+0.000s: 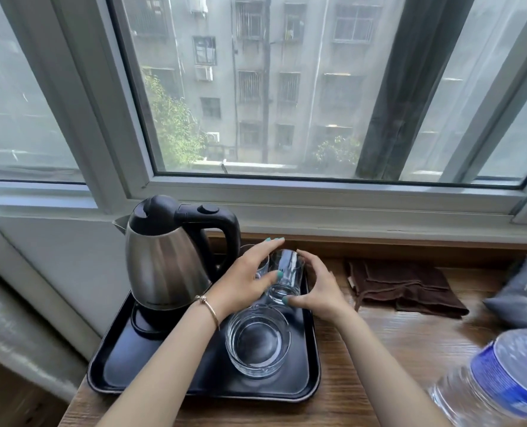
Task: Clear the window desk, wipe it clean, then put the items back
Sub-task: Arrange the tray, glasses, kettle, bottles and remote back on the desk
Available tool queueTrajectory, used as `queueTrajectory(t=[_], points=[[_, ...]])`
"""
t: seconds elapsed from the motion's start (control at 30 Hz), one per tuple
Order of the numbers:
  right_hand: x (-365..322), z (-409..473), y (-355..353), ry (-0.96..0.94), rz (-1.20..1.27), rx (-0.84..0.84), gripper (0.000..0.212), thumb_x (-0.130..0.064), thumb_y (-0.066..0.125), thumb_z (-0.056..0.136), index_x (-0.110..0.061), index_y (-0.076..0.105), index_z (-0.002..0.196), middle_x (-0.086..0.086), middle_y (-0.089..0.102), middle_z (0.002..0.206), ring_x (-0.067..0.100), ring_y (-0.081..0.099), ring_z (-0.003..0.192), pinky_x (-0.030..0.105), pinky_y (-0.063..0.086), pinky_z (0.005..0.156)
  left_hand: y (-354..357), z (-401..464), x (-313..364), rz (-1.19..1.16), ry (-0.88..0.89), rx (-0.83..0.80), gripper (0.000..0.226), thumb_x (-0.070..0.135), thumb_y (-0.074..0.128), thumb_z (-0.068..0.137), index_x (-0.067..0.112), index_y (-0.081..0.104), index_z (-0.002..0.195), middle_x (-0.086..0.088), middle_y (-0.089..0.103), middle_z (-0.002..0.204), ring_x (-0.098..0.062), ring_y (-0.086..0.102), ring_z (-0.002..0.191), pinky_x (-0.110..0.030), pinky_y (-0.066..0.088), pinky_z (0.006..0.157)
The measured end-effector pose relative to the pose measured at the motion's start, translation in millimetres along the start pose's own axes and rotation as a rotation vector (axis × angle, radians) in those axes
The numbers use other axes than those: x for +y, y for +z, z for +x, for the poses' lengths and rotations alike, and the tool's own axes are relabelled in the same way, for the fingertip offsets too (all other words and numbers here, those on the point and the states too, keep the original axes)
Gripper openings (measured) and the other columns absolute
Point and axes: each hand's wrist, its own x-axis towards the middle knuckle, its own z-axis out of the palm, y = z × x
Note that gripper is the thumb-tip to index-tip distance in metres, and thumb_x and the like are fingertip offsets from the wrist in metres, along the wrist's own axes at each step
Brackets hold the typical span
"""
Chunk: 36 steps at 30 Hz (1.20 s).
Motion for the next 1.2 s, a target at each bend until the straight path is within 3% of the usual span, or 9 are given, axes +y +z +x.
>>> queueTrajectory(t=[0.1, 0.23, 0.3, 0.4, 0.6, 0.83, 0.93, 1.03, 1.2], points=[[0, -1, 1, -0.014, 0.080, 0.020, 0.096, -0.010, 0.090, 0.054, -0.039, 0.044, 0.133, -0.007, 0.055, 0.134, 0.010, 0.051, 0.125, 0.033, 0.037, 0.112, -2, 1, -2, 0.015, -0.002, -0.024, 0.077, 0.023, 0.074, 0.083, 0.029, 0.032, 0.147, 0.014, 0.034, 0.150, 0.006, 0.018, 0.141, -0.003, 0.015, 0.110], [-6, -4, -8, -0.049, 0.021, 0.068, 0.095, -0.014, 0.092, 0.050, -0.038, 0.048, 0.130, -0.009, 0.059, 0.129, 0.007, 0.057, 0.119, 0.000, 0.016, 0.102, -3, 2, 2, 0.050, 0.018, -0.063, 0.091, 0.022, 0.081, 0.076, 0.027, 0.027, 0.150, 0.011, 0.029, 0.154, -0.001, 0.015, 0.145, -0.017, 0.016, 0.117], [-14, -8, -17, -0.082, -0.039, 0.059, 0.094, -0.017, 0.091, 0.051, -0.042, 0.047, 0.130, -0.012, 0.058, 0.129, 0.002, 0.056, 0.119, 0.011, 0.010, 0.112, -2, 2, 5, 0.042, 0.032, -0.074, 0.096, 0.024, 0.083, 0.073, 0.026, 0.025, 0.150, 0.011, 0.026, 0.155, -0.001, 0.016, 0.145, -0.024, 0.018, 0.119], [-25, -20, -32, -0.108, -0.004, 0.035, 0.094, -0.015, 0.088, 0.051, -0.040, 0.050, 0.133, -0.014, 0.058, 0.128, -0.006, 0.054, 0.119, 0.045, 0.026, 0.118, -2, 1, 9, 0.003, 0.071, -0.095, 0.105, 0.035, 0.086, 0.067, 0.035, 0.021, 0.149, 0.014, 0.023, 0.156, 0.003, 0.016, 0.143, -0.024, 0.018, 0.119], [-59, -50, -70, -0.181, 0.041, -0.105, 0.093, -0.016, 0.091, 0.055, -0.046, 0.051, 0.133, -0.017, 0.061, 0.131, 0.002, 0.052, 0.128, 0.037, 0.046, 0.107, -1, 0, 26, -0.245, -0.014, -0.118, 0.112, 0.063, 0.081, 0.057, 0.053, 0.014, 0.146, 0.013, 0.019, 0.157, -0.002, 0.023, 0.143, -0.030, 0.029, 0.116], [-93, -68, -83, -0.263, -0.001, -0.219, 0.095, -0.007, 0.087, 0.055, -0.042, 0.050, 0.135, -0.013, 0.060, 0.133, 0.010, 0.051, 0.132, 0.045, 0.046, 0.107, -11, -10, 57, -0.561, -0.037, -0.146, 0.084, 0.044, 0.086, 0.064, 0.042, 0.042, 0.136, 0.004, 0.052, 0.134, -0.012, 0.063, 0.114, -0.031, 0.054, 0.091], [-102, -75, -84, -0.305, 0.001, -0.254, 0.094, -0.009, 0.086, 0.055, -0.039, 0.049, 0.136, -0.012, 0.060, 0.134, 0.013, 0.052, 0.131, 0.045, 0.045, 0.107, -18, -16, 68, -0.580, -0.056, -0.173, 0.052, 0.014, 0.080, 0.075, 0.030, 0.058, 0.120, 0.001, 0.067, 0.111, -0.006, 0.068, 0.099, -0.017, 0.052, 0.078], [-109, -81, -84, -0.357, 0.016, -0.245, 0.093, -0.015, 0.083, 0.057, -0.040, 0.048, 0.139, -0.012, 0.054, 0.138, 0.013, 0.048, 0.134, 0.039, 0.044, 0.108, -26, -24, 78, -0.557, -0.028, -0.194, 0.035, 0.008, 0.077, 0.077, 0.025, 0.067, 0.106, 0.008, 0.073, 0.091, -0.006, 0.069, 0.092, -0.015, 0.051, 0.076], [-105, -92, -79, -0.414, 0.086, -0.069, 0.095, -0.027, 0.087, 0.068, -0.053, 0.036, 0.144, -0.023, 0.036, 0.152, 0.003, 0.034, 0.143, 0.027, 0.032, 0.117, -29, -30, 87, -0.526, -0.033, -0.002, 0.055, 0.012, 0.085, 0.069, 0.022, 0.063, 0.119, -0.010, 0.064, 0.112, -0.019, 0.068, 0.100, -0.034, 0.055, 0.090]])
